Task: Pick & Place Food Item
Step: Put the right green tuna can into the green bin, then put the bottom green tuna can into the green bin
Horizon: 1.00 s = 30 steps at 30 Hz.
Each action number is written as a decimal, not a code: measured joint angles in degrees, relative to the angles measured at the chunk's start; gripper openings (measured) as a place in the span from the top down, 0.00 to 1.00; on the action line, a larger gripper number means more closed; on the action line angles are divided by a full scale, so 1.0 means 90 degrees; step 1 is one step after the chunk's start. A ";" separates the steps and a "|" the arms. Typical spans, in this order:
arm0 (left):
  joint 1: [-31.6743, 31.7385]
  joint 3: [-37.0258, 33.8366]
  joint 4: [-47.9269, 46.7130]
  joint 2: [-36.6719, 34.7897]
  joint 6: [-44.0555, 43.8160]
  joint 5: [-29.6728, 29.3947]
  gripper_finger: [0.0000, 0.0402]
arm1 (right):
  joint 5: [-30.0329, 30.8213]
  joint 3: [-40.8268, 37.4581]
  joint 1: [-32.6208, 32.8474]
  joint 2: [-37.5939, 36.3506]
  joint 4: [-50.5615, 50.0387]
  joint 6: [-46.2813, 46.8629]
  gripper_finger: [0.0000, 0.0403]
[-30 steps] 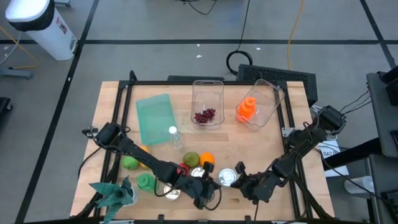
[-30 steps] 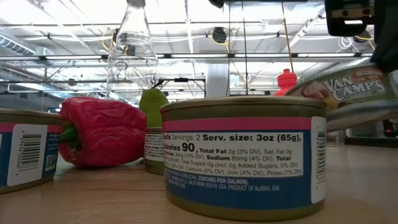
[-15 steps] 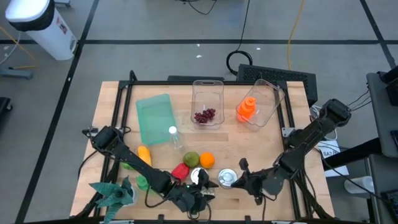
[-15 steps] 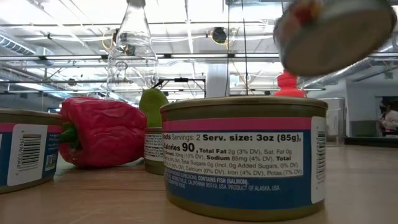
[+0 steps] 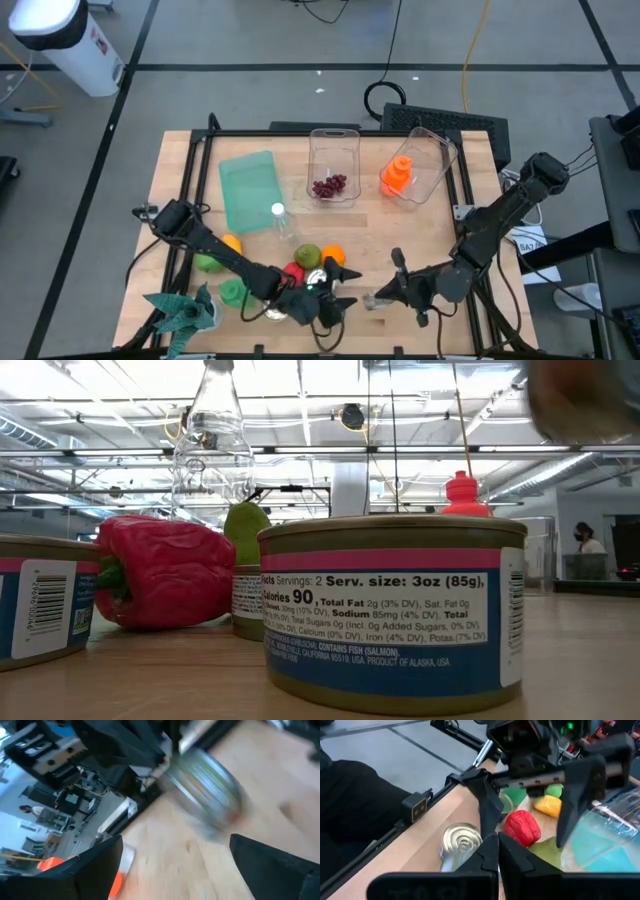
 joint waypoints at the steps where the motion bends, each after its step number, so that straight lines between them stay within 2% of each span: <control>1: 0.0071 0.0000 0.0033 0.0004 -0.0026 0.0221 0.07 | -0.0002 0.0001 -0.0013 -0.0001 -0.0004 0.0014 1.00; 3: 0.0201 0.0000 -0.0002 0.0005 -0.0320 0.0632 0.07 | -0.0044 0.0004 -0.0070 0.0043 -0.0217 0.0266 1.00; 6: 0.0330 0.0000 -0.0118 0.0043 -0.1278 0.0561 0.07 | 0.0002 -0.0178 -0.0161 0.0135 -0.0896 0.0902 1.00; 10: 0.0440 -0.0002 -0.0262 0.0055 -0.2190 0.0739 0.07 | 0.0059 -0.0575 -0.0278 0.0221 -0.0738 0.1387 1.00; 15: 0.0531 0.0000 -0.0417 0.0053 -0.3486 0.0807 0.07 | 0.0341 -0.0800 0.0064 0.0187 -0.1385 0.2488 1.00; 19: 0.0558 -0.0002 -0.0611 0.0055 -0.3551 0.1161 0.07 | 0.0690 -0.0805 0.0340 0.0048 -0.1549 0.3051 1.00; 24: 0.0407 -0.0002 -0.0534 0.0053 -0.3306 0.2599 0.09 | 0.0570 -0.0796 0.0971 -0.0018 -0.1147 0.3758 1.00; 30: -0.0139 -0.0002 -0.0584 0.0053 -0.3427 0.2773 0.22 | 0.0494 -0.0849 0.1452 0.0261 -0.1183 0.5004 1.00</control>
